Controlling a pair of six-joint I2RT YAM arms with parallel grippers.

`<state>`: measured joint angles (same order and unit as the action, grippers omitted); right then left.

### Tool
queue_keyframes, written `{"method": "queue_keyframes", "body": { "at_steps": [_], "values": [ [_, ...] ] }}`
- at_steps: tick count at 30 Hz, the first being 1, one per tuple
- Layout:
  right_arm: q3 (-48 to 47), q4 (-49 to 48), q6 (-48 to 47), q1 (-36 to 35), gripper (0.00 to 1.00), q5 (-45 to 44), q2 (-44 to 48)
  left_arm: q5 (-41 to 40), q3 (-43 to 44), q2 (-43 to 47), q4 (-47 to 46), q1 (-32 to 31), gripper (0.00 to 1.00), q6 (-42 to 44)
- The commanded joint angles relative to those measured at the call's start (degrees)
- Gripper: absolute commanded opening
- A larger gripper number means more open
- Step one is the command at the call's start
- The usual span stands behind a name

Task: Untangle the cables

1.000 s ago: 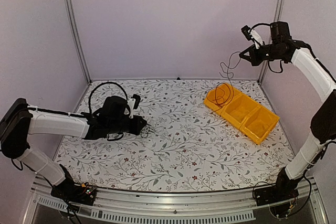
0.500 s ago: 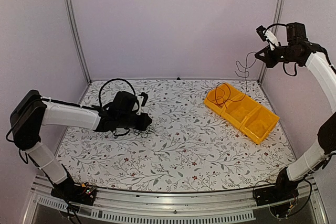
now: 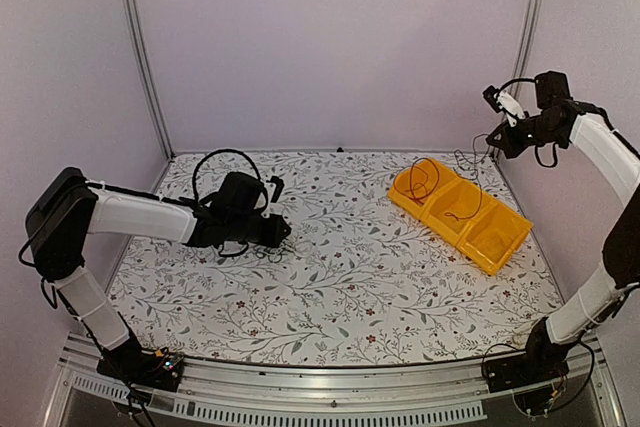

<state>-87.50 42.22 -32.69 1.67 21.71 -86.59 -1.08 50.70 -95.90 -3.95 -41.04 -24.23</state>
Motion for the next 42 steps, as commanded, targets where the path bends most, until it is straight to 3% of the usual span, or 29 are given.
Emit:
{"method": "queue_keyframes", "body": {
  "at_steps": [1,11,21,28,34,38,42],
  "values": [
    [3.7,-1.7,-2.7,0.2,0.00,-0.9,-3.3,0.1,0.6,0.7,1.3,0.9,0.12,0.8],
    [6.2,-0.6,-4.2,0.2,0.00,1.2,-11.0,-0.7,-1.1,2.0,2.1,1.0,0.14,-0.5],
    [-0.8,6.0,-2.7,-1.2,0.00,-0.4,-26.6,-1.5,-0.7,3.5,4.8,1.2,0.17,-0.7],
    [-1.9,6.3,-1.9,-3.9,0.00,-2.4,-30.9,-2.5,-1.8,5.2,6.9,1.2,0.17,-2.1],
    [-5.1,10.3,-1.3,-4.0,0.12,-3.8,-28.4,-5.3,-1.4,6.6,11.1,2.2,0.27,-5.4],
    [-4.8,11.6,-1.4,-4.1,0.31,-6.7,-23.6,-7.2,-1.3,7.0,14.9,4.1,0.35,-9.7],
    [-2.1,11.2,-2.1,-4.0,0.37,-8.1,-17.7,-4.9,-2.6,7.5,15.8,6.6,0.36,-12.7]
  ]
}}
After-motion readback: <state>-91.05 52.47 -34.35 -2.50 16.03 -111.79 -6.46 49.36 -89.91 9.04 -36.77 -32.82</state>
